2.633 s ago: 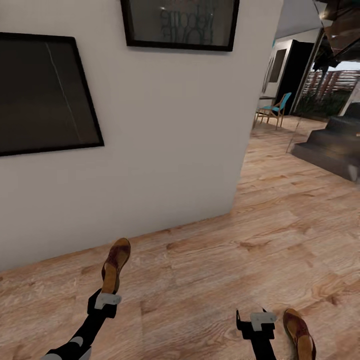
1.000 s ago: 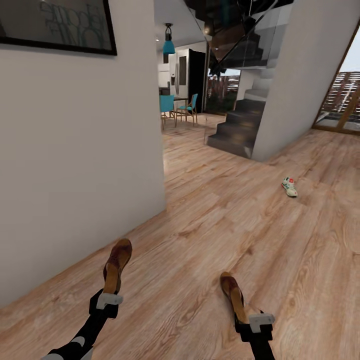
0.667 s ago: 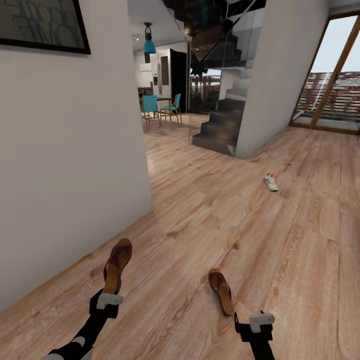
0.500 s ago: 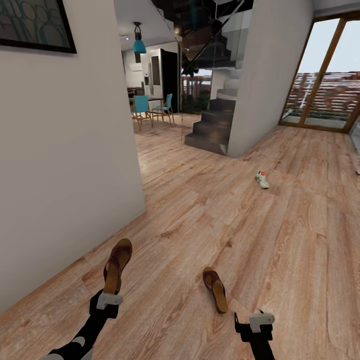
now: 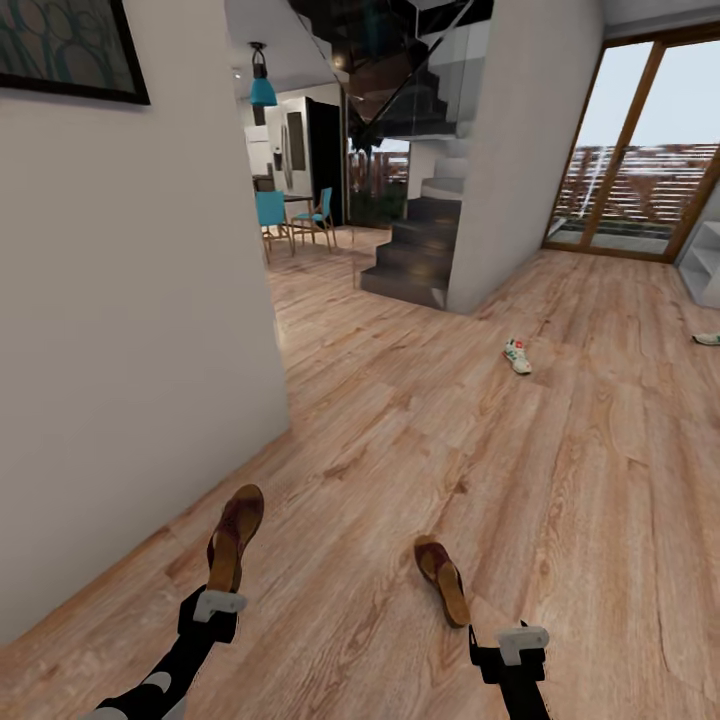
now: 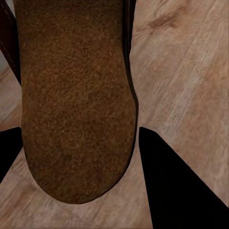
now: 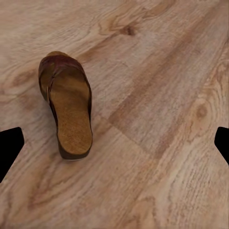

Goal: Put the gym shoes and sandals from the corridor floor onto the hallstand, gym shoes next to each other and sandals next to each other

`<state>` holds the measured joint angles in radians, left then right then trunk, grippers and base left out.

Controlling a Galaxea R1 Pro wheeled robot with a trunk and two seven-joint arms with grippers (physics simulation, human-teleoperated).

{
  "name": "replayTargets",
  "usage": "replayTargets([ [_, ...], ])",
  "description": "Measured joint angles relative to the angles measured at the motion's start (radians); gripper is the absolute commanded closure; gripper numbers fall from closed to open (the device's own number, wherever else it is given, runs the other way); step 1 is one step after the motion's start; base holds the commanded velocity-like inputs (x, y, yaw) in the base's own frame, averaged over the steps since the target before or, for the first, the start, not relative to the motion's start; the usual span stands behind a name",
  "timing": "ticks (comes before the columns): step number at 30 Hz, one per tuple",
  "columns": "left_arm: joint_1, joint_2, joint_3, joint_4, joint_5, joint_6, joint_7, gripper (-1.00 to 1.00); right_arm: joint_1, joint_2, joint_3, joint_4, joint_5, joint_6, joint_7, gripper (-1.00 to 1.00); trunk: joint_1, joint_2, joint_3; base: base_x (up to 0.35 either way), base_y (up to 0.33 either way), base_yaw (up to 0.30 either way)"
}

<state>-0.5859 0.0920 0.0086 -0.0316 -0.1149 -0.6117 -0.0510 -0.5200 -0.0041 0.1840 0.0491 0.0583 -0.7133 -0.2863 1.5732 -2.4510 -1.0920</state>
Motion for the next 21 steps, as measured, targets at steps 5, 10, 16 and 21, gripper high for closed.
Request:
replayTargets([
  [5,0.0,0.0,-0.001,0.0,0.0,0.001,0.0,1.0,0.0,0.0,0.0,0.0,0.0,0.0,0.001,-1.0,0.0,0.0,0.0,0.032,0.098,-0.001],
  [10,0.0,0.0,0.0,-0.001,0.0,0.001,0.0,1.0,0.0,0.0,0.0,0.0,0.0,0.0,0.001,-1.0,0.0,0.0,0.0,0.136,0.204,-0.065],
  [16,0.0,0.0,-0.001,-0.001,0.0,0.001,0.0,1.0,0.0,0.0,0.0,0.0,0.0,0.0,0.001,-1.0,0.0,0.0,0.002,0.057,0.079,-0.2],
  [21,0.0,0.0,-0.001,-0.001,0.0,0.001,0.0,1.0,0.0,0.0,0.0,0.0,0.0,0.0,0.0,-1.0,0.0,0.0,0.003,0.009,0.013,-0.053],
])
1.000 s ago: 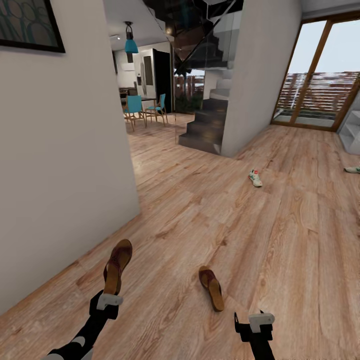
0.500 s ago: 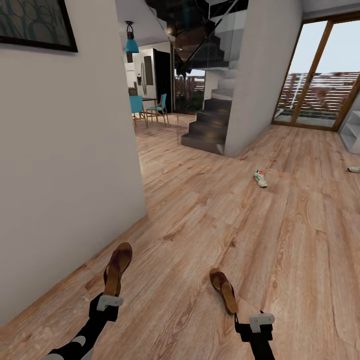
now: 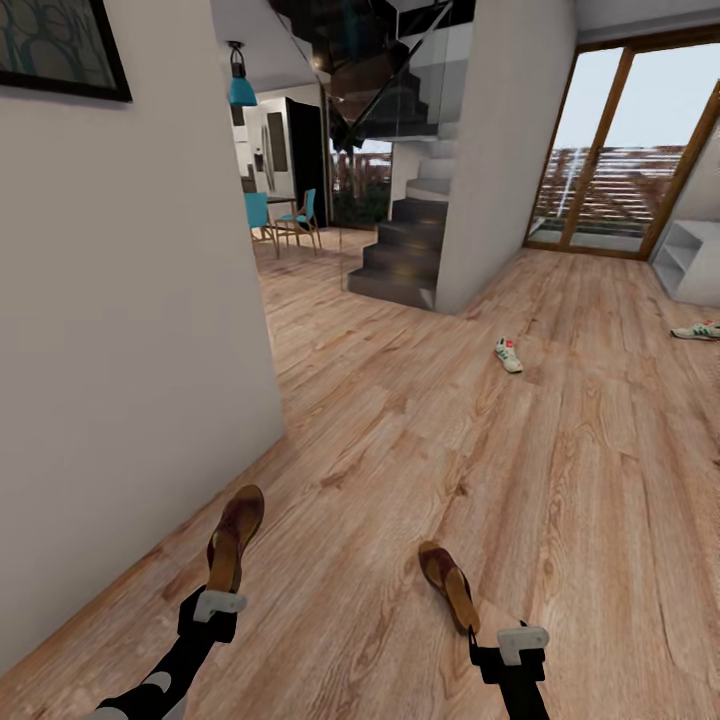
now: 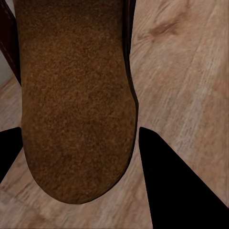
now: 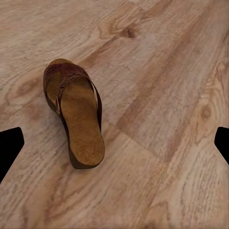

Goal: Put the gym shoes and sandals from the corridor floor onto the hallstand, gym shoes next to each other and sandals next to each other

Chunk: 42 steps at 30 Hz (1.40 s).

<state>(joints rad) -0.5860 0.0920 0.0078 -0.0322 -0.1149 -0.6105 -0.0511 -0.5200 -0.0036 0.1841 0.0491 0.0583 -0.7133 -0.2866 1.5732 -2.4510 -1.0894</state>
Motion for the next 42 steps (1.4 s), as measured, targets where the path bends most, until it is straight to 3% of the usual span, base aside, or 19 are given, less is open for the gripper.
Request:
replayTargets([
  [4,0.0,-0.028,-0.007,-0.006,0.0,0.0,0.002,1.0,0.0,0.0,0.0,0.0,0.0,0.0,0.0,-1.0,0.0,0.0,0.0,0.003,0.004,-0.015],
  [5,0.0,-0.055,0.001,-0.018,0.004,0.001,0.005,1.0,0.0,0.001,0.0,0.0,0.0,0.0,0.0,-1.0,0.0,0.0,0.0,0.001,0.002,-0.007],
  [6,0.0,-0.073,-0.023,-0.028,-0.005,0.002,0.005,1.0,0.0,0.001,0.0,-0.001,0.0,0.0,0.0,-1.0,0.0,0.0,0.0,0.001,0.001,-0.005],
  [8,0.0,-0.106,-0.009,-0.065,0.001,0.005,0.007,1.0,0.0,0.003,0.0,-0.003,0.0,0.001,0.0,-1.0,0.0,0.0,0.0,0.001,0.001,-0.004],
  [9,0.0,-0.138,-0.004,-0.119,0.003,0.028,0.008,1.0,-0.001,0.005,0.001,-0.006,0.0,0.009,0.0,-1.0,0.0,0.0,0.0,0.0,0.001,-0.002],
  [10,0.0,-0.158,-0.023,-0.154,-0.005,0.053,0.008,1.0,-0.001,0.006,0.001,-0.009,0.0,0.019,0.0,-1.0,0.0,0.0,0.0,0.0,0.0,-0.002],
  [11,-0.001,-0.175,-0.012,-0.188,0.0,0.088,0.008,1.0,-0.001,0.008,0.001,-0.015,0.0,0.035,0.0,-1.0,0.0,0.0,0.0,0.0,0.0,0.0],
  [12,-0.001,-0.213,-0.005,-0.287,0.004,0.228,0.009,1.0,-0.001,0.012,0.002,-0.047,0.001,0.108,0.001,-1.0,0.0,0.0,0.0,0.0,0.0,0.0],
  [15,-0.028,-0.258,-0.012,-0.392,0.002,0.398,0.009,1.0,-0.006,0.015,0.002,-0.099,-0.002,0.219,0.002,-1.0,0.0,0.0,0.0,0.0,0.0,0.0],
  [19,-0.064,-0.267,-0.009,-0.41,0.003,0.415,0.01,1.0,-0.017,0.017,0.002,-0.112,-0.004,0.261,0.003,-1.0,0.0,0.0,0.0,0.0,0.0,0.0],
  [23,-0.078,-0.267,-0.006,-0.413,0.002,0.341,0.011,1.0,-0.022,0.033,0.002,-0.117,-0.004,0.278,0.028,-1.0,0.0,0.0,0.0,0.0,0.0,0.0],
  [42,-0.081,-0.264,0.003,-0.372,0.002,0.312,0.011,1.0,-0.023,0.04,0.0,-0.118,-0.005,0.235,0.041,-1.0,0.0,0.0,0.0,0.0,0.0,0.0],
])
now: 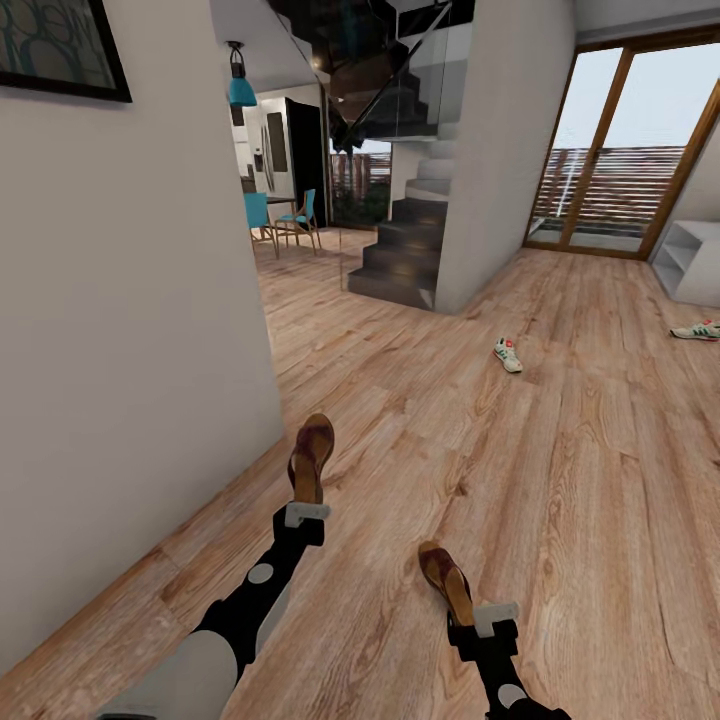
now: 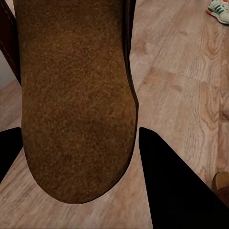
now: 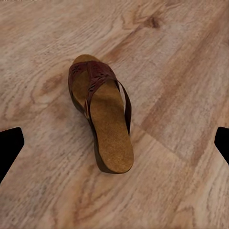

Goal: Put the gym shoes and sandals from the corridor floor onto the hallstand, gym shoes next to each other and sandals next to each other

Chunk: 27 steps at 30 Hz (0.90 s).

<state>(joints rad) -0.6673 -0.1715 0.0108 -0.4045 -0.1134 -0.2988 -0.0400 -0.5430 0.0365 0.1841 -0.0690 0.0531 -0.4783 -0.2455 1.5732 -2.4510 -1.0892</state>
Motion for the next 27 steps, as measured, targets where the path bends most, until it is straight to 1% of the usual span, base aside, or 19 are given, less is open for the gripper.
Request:
replayTargets([
  [2,0.0,0.0,-0.002,0.002,-0.001,0.0,0.0,1.0,0.0,-0.001,0.0,0.0,0.0,-0.001,0.0,-1.0,0.0,0.0,0.0,0.0,0.0,0.0],
  [9,0.0,0.0,-0.005,-0.004,0.0,-0.001,0.0,1.0,0.0,-0.002,-0.001,0.0,0.0,-0.002,0.0,-1.0,0.027,-0.049,-0.022,0.0,0.0,0.0],
  [15,0.0,0.0,0.0,-0.017,0.0,-0.002,0.0,1.0,0.0,-0.003,-0.002,0.0,0.0,-0.002,0.0,-1.0,0.03,-0.05,-0.045,0.0,0.0,0.0],
  [20,0.0,0.001,0.01,-0.033,0.0,-0.002,-0.001,1.0,0.0,-0.003,-0.003,0.0,0.0,-0.002,0.0,-1.0,0.03,-0.05,-0.045,0.0,0.0,0.0],
  [25,0.0,0.001,0.013,-0.036,0.0,-0.002,-0.001,1.0,0.0,-0.003,-0.003,0.0,-0.001,-0.003,0.0,-1.0,0.03,-0.05,-0.045,0.0,0.0,0.0],
  [27,0.0,0.001,0.013,-0.036,0.0,-0.002,-0.001,1.0,0.0,-0.003,-0.003,0.0,-0.001,-0.003,0.0,-1.0,0.03,-0.051,-0.053,0.0,0.0,0.0],
])
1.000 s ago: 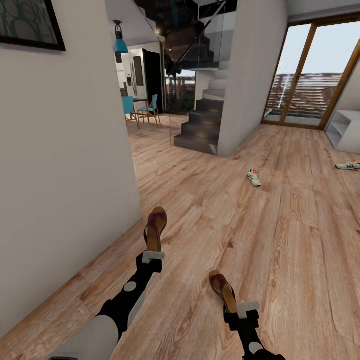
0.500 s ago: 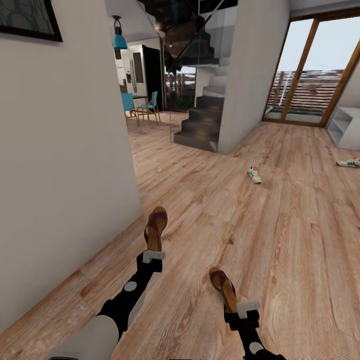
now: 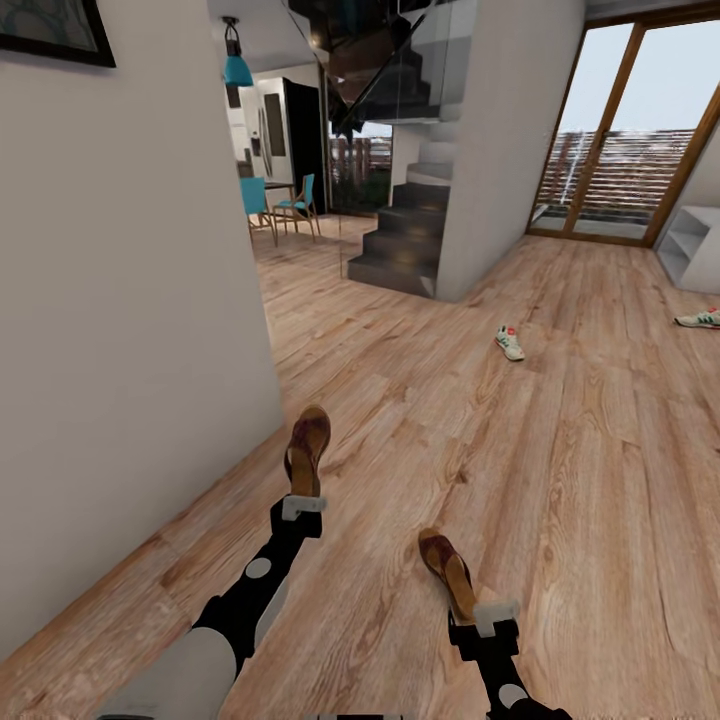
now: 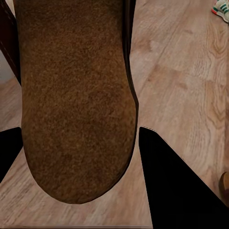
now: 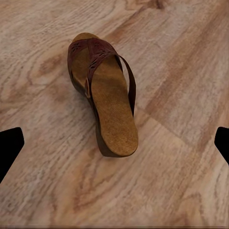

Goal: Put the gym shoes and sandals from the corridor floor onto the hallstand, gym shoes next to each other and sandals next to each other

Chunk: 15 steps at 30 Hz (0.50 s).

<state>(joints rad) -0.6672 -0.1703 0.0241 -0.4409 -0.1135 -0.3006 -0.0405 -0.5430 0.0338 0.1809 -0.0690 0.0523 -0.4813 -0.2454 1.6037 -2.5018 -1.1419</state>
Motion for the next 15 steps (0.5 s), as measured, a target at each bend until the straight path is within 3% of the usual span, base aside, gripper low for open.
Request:
replayTargets([
  [3,0.0,0.001,0.0,0.0,0.0,0.0,0.0,1.0,0.0,0.0,0.0,0.0,0.0,0.0,0.0,-1.0,0.001,-0.001,-0.012,0.0,0.0,0.0],
  [15,0.0,0.003,0.0,-0.001,0.0,0.0,0.0,1.0,0.0,-0.001,0.0,0.0,0.001,-0.002,0.0,-1.0,0.001,-0.001,-0.012,0.0,0.0,0.0],
])
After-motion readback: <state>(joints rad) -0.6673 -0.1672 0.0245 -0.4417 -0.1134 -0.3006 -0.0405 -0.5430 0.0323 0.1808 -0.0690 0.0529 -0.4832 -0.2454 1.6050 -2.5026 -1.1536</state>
